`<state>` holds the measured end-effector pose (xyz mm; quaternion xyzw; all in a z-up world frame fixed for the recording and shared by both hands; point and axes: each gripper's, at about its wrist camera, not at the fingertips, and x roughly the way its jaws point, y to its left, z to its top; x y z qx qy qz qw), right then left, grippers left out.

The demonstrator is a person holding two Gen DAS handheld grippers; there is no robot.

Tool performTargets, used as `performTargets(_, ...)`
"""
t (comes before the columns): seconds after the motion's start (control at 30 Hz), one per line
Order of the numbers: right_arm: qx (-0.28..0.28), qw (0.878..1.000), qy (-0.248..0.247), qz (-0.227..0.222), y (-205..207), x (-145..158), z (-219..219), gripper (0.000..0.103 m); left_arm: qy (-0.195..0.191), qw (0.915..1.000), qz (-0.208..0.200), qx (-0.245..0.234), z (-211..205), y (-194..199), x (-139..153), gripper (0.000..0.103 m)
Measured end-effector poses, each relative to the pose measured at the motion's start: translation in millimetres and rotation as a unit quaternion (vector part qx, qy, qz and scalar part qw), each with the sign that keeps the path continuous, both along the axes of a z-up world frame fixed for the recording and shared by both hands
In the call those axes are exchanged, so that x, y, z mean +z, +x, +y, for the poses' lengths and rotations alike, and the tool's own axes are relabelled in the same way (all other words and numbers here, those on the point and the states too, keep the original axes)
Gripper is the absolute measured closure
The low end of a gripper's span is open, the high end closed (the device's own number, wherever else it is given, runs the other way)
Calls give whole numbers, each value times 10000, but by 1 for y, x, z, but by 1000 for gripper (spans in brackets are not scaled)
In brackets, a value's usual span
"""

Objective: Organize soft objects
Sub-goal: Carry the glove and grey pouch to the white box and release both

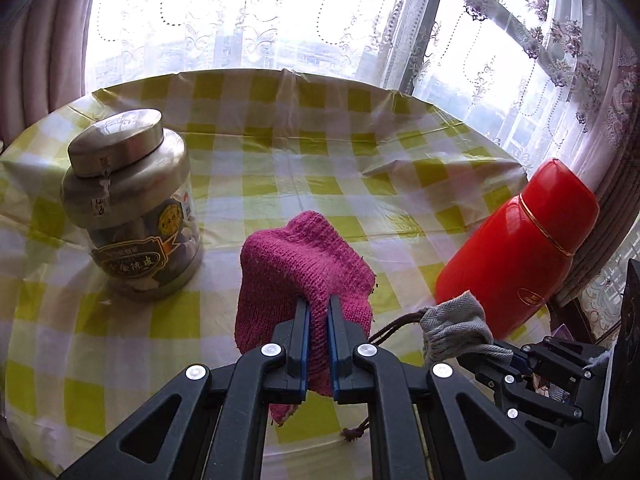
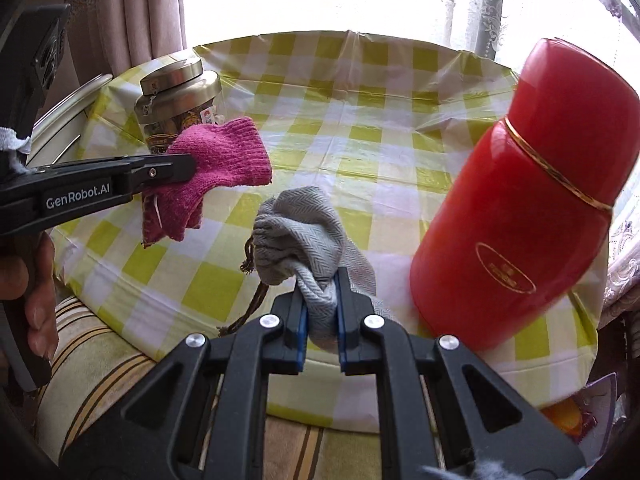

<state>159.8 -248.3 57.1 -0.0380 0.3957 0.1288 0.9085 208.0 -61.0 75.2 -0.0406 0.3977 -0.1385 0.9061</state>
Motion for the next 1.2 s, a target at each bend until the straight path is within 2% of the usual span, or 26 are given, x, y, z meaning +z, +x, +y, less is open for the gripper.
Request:
performTargets(0.23,-359,9993,-71,-89,-50,14,-44,89,-188,9990,-113,-377,-29,-53,5,95)
performTargets(0.57,-1394,9899,-174,-168,-123,25,-137,89,-279,9908,-236,-1304,-114,-113,13,95)
performTargets(0.93,-2768,9601,-350,-210,-181,32,-255,89,-375,9715,-145,-2335,-216,-158,21,95)
performTargets(1.2,-3392,9398,-379,-157,-197,25,-305,87,-351,9611,-23,-2739,-276,-171,17,93)
